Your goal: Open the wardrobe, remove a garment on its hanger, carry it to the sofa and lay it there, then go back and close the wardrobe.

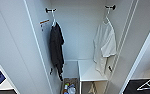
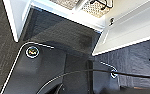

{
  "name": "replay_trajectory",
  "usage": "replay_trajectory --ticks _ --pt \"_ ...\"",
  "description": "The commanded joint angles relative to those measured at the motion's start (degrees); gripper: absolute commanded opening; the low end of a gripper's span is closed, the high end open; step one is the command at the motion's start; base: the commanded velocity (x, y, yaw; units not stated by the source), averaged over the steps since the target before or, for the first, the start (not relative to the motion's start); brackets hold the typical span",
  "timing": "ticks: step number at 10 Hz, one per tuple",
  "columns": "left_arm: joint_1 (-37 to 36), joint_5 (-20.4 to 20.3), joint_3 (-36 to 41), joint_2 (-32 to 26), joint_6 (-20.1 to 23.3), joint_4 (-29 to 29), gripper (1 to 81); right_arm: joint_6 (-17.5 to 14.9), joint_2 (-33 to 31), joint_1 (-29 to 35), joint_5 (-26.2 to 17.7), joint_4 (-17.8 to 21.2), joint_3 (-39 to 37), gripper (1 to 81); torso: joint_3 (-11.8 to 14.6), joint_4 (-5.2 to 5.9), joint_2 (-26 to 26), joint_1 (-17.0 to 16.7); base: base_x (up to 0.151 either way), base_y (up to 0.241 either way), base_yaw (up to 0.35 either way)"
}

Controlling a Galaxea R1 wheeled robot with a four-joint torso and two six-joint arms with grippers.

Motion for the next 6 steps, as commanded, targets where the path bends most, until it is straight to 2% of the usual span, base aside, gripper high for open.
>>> replay_trajectory --ticks 1,3,5,6 --pt "-2.02 5.22 -3.74 2.54 0.36 2.17 81.1 0.21 0.94 5.39 -8.74 -8.06 5.98 81.1 0.00 0.00 0.00 0.00 0.000 0.000 0.000" --pt "-2.02 5.31 -6.91 4.12 0.36 2.08 81.1 0.21 1.82 5.22 -14.64 -15.28 9.58 81.1 0.00 0.00 0.00 0.00 0.000 0.000 0.000" --pt "-2.02 5.31 -7.53 4.39 0.36 2.09 81.1 0.83 3.75 5.13 -17.72 -21.25 9.51 81.1 0.00 0.00 0.00 0.00 0.000 0.000 0.000" --pt "-2.02 5.22 -7.53 4.30 0.36 1.83 81.1 1.79 5.07 4.86 -18.96 -25.74 8.72 81.1 0.00 0.00 0.00 0.00 0.000 0.000 0.000"
